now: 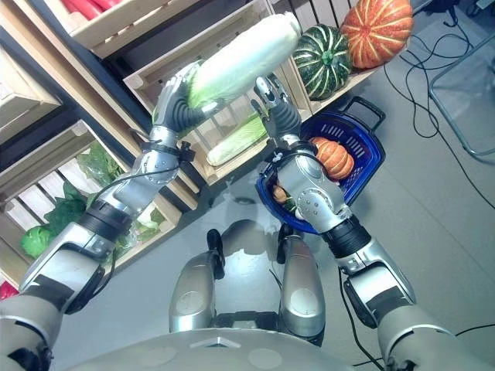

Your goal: Pick up fruits and vegetables into the basket

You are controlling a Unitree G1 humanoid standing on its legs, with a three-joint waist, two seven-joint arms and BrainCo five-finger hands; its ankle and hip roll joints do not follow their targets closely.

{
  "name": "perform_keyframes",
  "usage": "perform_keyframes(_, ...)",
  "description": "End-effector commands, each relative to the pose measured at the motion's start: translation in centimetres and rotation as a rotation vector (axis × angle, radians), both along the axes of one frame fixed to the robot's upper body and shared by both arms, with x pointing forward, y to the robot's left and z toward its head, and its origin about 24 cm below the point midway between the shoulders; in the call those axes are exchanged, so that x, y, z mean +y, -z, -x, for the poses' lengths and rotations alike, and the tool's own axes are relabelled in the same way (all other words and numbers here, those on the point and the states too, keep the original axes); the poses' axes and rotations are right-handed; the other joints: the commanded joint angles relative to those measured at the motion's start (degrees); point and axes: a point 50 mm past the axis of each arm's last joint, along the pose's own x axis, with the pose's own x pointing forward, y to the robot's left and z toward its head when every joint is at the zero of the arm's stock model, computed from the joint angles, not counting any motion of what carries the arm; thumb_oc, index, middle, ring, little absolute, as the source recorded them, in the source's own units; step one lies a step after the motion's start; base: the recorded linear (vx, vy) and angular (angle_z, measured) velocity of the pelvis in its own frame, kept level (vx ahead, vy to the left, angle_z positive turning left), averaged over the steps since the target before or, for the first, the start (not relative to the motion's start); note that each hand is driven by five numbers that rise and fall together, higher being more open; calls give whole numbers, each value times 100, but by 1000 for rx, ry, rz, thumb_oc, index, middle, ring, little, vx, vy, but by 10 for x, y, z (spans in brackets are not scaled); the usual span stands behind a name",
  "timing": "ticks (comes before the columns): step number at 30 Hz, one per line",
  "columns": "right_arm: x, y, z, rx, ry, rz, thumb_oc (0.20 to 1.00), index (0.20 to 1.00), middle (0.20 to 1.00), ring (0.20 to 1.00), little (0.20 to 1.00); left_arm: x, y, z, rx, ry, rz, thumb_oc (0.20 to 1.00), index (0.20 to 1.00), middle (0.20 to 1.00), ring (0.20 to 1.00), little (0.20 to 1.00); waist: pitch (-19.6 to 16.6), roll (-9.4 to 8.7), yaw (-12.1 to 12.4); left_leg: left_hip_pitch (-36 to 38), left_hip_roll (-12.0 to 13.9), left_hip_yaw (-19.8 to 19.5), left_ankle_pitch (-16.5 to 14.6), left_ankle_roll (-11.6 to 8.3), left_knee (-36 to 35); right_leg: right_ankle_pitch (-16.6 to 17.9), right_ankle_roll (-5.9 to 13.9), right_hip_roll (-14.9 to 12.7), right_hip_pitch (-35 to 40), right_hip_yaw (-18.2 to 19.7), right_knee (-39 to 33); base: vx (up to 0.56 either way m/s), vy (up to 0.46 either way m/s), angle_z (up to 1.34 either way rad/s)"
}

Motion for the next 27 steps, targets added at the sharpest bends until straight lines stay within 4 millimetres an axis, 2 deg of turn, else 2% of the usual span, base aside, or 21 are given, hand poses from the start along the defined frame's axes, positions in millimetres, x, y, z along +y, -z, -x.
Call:
perform_keyframes(1, 20, -12, 3, 14, -71, -117, 1000, 1000, 1000, 1000, 1000, -21, -30, 16, -226, 76, -54, 200, 200, 200, 200, 200, -446, -102, -45, -143, -122, 182, -761, 356, 551, 170, 387, -155, 527, 24, -787, 0, 0, 0)
perform_keyframes(7, 18, -2, -3, 82, -46, -141, 1000, 1000, 1000, 1000, 1000, -28, -30, 17, -274, 56, -107, 200, 200, 200, 200, 200, -457, -155, -1, -107, -97, 173, -798, 355, 534, 170, 412, -155, 590, 16, -842, 8, -8, 1)
perform_keyframes(10, 18, -3, -3, 75, -52, -156, 1000, 1000, 1000, 1000, 1000, -32, -32, 18, -276, 72, -115, 200, 200, 200, 200, 200, -445, -174, 17, -124, -103, 156, -814, 353, 543, 171, 426, -156, 589, 23, -852, 0, 0, 0)
perform_keyframes(15, 20, -16, -2, -4, -106, -230, 1000, 1000, 1000, 1000, 1000, -43, -36, 23, -279, 116, -161, 200, 200, 200, 200, 200, -406, -184, 56, -160, -107, 130, -835, 359, 548, 173, 448, -166, 574, -5, -859, -6, -2, 1)
perform_keyframes(20, 12, -29, -1, -56, -47, -273, 1000, 1000, 1000, 1000, 1000, -47, -34, 27, -283, 119, -253, 200, 200, 200, 200, 200, -383, -172, 75, -191, -130, 90, -850, 368, 552, 176, 467, -175, 543, -16, -854, -10, -3, 2)
perform_keyframes(27, -3, -52, 0, -181, -9, -341, 1000, 1000, 1000, 1000, 1000, -50, -10, 29, -92, 162, -304, 200, 200, 200, 200, 200, -350, -127, 92, -194, -158, 56, -851, 384, 509, 181, 482, -170, 540, -22, -890, 0, 0, 0)
